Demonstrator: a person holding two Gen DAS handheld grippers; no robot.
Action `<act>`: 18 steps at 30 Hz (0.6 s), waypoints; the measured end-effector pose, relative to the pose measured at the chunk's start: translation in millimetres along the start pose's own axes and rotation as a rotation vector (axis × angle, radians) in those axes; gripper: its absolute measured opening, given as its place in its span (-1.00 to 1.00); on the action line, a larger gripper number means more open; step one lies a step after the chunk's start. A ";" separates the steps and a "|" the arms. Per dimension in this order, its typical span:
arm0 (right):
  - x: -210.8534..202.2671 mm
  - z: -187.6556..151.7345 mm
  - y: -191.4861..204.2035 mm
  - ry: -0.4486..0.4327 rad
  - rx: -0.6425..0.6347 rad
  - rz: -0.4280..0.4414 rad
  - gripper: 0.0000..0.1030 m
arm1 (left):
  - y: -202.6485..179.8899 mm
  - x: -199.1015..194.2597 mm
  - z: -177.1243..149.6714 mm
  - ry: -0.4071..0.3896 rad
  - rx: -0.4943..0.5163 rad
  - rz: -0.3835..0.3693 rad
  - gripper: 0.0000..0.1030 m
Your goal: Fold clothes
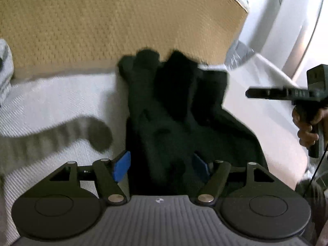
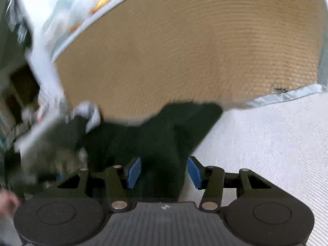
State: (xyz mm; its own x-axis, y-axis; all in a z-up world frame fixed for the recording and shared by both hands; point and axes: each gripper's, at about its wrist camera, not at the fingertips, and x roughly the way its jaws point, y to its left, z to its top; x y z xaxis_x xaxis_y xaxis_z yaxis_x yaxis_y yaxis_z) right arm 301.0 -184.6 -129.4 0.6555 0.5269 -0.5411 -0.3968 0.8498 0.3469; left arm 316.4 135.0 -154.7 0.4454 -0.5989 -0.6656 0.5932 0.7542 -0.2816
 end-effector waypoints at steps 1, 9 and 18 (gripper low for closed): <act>2.0 -11.3 8.0 0.023 -0.038 0.006 0.07 | -1.3 0.9 -5.0 0.009 0.002 -0.002 0.36; 22.3 -74.6 33.4 0.084 -0.050 -0.050 0.26 | -8.9 9.5 -22.1 0.059 -0.021 0.038 0.20; 10.2 -83.3 18.7 0.040 0.201 0.136 -0.70 | -28.0 -16.9 -27.7 0.034 0.069 -0.024 -0.74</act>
State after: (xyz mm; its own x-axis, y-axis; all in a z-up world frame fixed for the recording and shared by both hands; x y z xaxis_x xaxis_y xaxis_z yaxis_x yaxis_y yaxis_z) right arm 246.7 -162.3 -192.2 0.5771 0.6397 -0.5077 -0.3412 0.7536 0.5618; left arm 273.7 131.4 -154.8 0.4078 -0.6062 -0.6828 0.6490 0.7185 -0.2503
